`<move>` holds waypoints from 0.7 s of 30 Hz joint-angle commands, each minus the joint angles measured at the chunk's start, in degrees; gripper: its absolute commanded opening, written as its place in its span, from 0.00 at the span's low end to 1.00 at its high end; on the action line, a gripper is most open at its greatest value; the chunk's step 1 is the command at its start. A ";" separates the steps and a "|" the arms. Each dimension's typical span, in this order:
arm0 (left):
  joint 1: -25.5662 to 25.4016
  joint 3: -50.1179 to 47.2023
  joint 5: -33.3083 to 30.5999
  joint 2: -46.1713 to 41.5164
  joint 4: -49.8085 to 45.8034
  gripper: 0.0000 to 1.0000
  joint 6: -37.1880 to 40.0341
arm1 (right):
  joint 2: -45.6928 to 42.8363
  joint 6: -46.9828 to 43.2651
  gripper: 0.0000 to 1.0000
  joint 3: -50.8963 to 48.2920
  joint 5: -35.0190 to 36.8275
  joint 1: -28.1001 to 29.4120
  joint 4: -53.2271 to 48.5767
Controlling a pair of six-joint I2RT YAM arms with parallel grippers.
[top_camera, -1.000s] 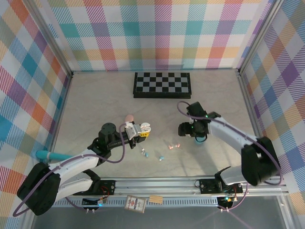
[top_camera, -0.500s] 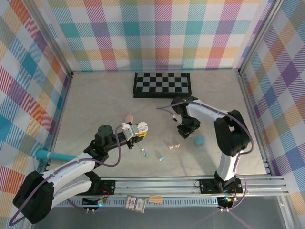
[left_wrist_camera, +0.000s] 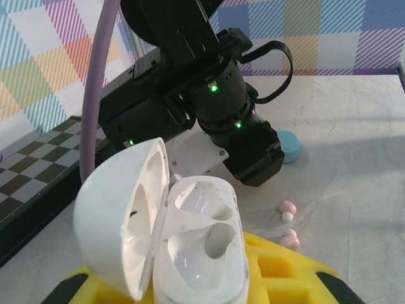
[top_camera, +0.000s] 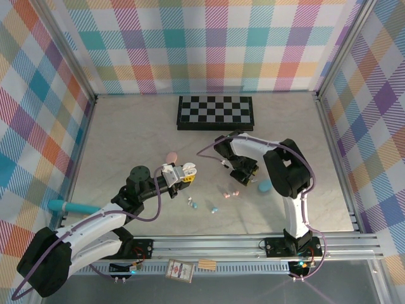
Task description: Insert wireless bluetooth earbuds into charging case
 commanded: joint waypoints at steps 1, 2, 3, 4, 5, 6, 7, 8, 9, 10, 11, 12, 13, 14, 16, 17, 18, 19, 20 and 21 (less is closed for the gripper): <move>-0.24 -0.83 0.05 -0.10 0.70 0.00 0.82 | 0.95 -1.32 0.41 1.16 1.23 0.10 -3.30; -0.24 -0.89 -0.04 -0.12 0.83 0.00 0.82 | 1.13 -1.33 0.41 1.14 1.28 0.10 -3.47; -0.24 -0.93 0.00 -0.23 0.80 0.00 0.82 | 1.25 -1.36 0.40 1.14 1.23 0.10 -3.49; -0.24 -0.92 0.02 -0.28 0.79 0.00 0.82 | 1.41 -1.37 0.39 1.11 1.32 0.09 -3.39; -0.24 -0.93 0.02 -0.39 0.71 0.00 0.73 | 1.67 -1.37 0.38 1.11 1.31 0.10 -3.32; -0.24 -0.93 0.09 -0.47 0.72 0.00 0.73 | 1.80 -1.37 0.37 1.11 1.30 0.10 -3.27; -0.24 -0.93 0.17 -0.54 0.63 0.00 0.73 | 2.07 -1.37 0.35 1.11 1.26 0.10 -3.17; -0.24 -0.97 0.17 -0.62 0.66 0.00 0.73 | 2.20 -1.45 0.35 1.11 1.18 0.14 -3.05; -0.24 -0.93 0.11 -0.78 0.58 0.00 0.77 | 2.39 -1.46 0.34 1.11 1.13 0.10 -3.06; -0.24 -0.93 0.11 -0.82 0.49 0.00 0.73 | 2.63 -1.46 0.34 1.03 1.13 0.10 -3.05; -0.24 -0.91 0.15 -1.03 0.41 0.00 0.73 | 2.74 -1.50 0.34 1.03 1.05 0.05 -3.11; -0.24 -0.95 0.16 -1.10 0.35 0.00 0.74 | 2.84 -1.46 0.32 1.03 0.84 0.00 -3.17; -0.24 -0.93 0.11 -1.20 0.39 0.00 0.73 | 3.00 -1.46 0.31 1.03 0.67 0.03 -3.22; -0.24 -0.92 0.10 -1.25 0.21 0.00 0.73 | 3.08 -1.38 0.30 1.03 0.50 -0.01 -3.22; -0.24 -0.97 0.13 -1.25 0.22 0.00 0.73 | 3.09 -1.37 0.29 1.03 0.04 0.01 -3.25; -0.24 -0.89 0.20 -1.32 0.22 0.00 0.73 | 3.09 -1.37 0.28 1.03 -0.22 -0.07 -3.31; -0.24 -0.83 0.20 -1.25 0.08 0.00 0.73 | 3.08 -1.37 0.27 0.94 -0.38 -0.12 -3.24; -0.21 -0.83 0.27 -1.32 0.10 0.00 0.73 | 3.09 -1.46 0.26 0.94 -0.66 -0.12 -3.32; -0.19 -0.82 0.22 -1.26 0.12 0.00 0.73 | 2.99 -1.33 0.26 0.97 -1.01 -0.25 -3.31; -0.24 -0.84 0.20 -1.31 0.12 0.00 0.73 | 2.83 -1.21 0.26 0.94 -1.13 -0.36 -3.21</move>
